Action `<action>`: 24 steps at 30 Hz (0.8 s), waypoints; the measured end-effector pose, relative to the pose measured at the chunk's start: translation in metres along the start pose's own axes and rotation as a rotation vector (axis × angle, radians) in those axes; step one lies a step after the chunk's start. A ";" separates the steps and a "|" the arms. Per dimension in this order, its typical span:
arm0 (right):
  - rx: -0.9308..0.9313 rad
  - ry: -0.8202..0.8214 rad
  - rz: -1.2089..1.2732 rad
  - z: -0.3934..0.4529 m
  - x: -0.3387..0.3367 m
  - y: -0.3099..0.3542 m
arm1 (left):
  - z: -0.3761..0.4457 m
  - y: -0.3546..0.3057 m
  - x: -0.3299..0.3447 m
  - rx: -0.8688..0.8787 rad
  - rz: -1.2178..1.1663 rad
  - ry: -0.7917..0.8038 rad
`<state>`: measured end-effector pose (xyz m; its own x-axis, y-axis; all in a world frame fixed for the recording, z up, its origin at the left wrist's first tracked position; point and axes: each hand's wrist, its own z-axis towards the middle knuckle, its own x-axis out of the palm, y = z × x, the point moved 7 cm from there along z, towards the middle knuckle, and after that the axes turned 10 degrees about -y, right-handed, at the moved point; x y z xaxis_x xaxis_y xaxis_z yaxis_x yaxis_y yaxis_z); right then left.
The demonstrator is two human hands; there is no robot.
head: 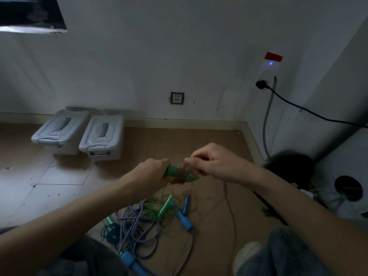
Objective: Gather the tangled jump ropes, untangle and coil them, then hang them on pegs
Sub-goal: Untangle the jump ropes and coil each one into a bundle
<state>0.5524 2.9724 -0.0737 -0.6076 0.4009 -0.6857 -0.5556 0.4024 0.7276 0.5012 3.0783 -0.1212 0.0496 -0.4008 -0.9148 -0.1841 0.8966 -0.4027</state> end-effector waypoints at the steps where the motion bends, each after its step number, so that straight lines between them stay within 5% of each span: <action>1: 0.002 -0.060 -0.026 0.002 -0.008 -0.004 | -0.002 -0.005 -0.001 0.031 -0.001 0.016; 7: 0.037 -0.059 -0.068 0.004 -0.015 -0.020 | -0.030 -0.052 0.000 0.347 -0.104 0.291; 11: 0.106 0.019 0.127 0.001 -0.008 -0.026 | -0.040 -0.061 -0.029 0.380 -0.456 0.390; 15: 0.163 -0.004 0.337 0.000 -0.007 -0.031 | -0.028 -0.043 -0.063 0.218 -0.829 0.173; 19: 0.161 0.034 0.448 -0.005 0.005 -0.021 | -0.004 0.004 -0.078 -0.141 -1.144 -0.151; 24: 0.051 0.042 0.390 -0.008 -0.004 -0.003 | 0.008 0.020 -0.059 -0.176 -0.622 -0.255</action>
<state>0.5521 2.9627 -0.0731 -0.7908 0.4978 -0.3562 -0.2507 0.2674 0.9304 0.5019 3.1218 -0.0753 0.4224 -0.7541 -0.5029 -0.2025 0.4623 -0.8633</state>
